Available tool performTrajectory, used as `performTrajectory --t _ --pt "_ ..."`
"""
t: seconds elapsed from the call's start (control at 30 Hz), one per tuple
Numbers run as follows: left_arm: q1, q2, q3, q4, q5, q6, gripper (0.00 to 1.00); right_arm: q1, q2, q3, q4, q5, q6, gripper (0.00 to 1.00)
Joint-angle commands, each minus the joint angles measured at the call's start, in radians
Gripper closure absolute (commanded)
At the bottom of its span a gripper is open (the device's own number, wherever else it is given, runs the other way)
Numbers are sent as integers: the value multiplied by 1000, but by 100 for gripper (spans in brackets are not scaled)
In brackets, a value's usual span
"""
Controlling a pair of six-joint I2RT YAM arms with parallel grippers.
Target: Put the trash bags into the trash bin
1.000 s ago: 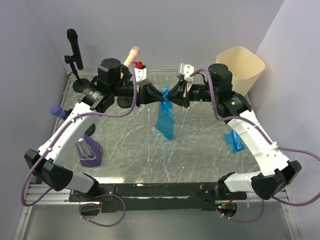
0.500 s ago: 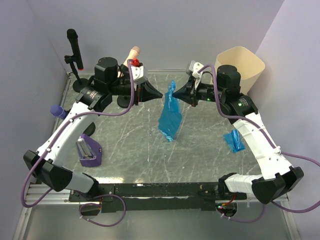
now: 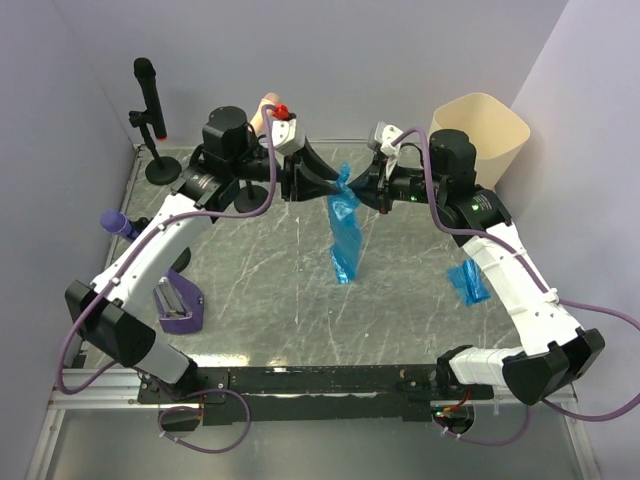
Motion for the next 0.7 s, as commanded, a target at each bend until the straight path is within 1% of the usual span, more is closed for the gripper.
performTrajectory --t 0.0,0.1,0.17,0.27,0.4,0.5,0.53,0.63,0.67 --pt "-8 28 61 74 54 -44 69 10 6 38 41 -17 4 94" --pt "-10 39 70 66 58 -44 75 10 0 33 36 -11 -2 94" --pt "-10 44 77 52 61 -36 82 10 -8 29 33 -9 -7 93" --pt "-11 42 80 46 57 -39 89 10 -22 19 27 17 -16 89" --pt "-4 30 86 -10 42 -3 91 10 -57 35 -10 23 -57 83" --pt "1 21 78 -23 37 3 93 10 -74 38 -31 -10 -80 78" --pt "4 19 74 -20 34 -3 93 13 -80 36 -33 -18 -87 78" --pt "2 19 70 -6 17 -39 99 26 -94 18 -19 9 -96 74" --pt "4 21 72 -3 14 -52 99 29 -96 15 -11 16 -96 74"
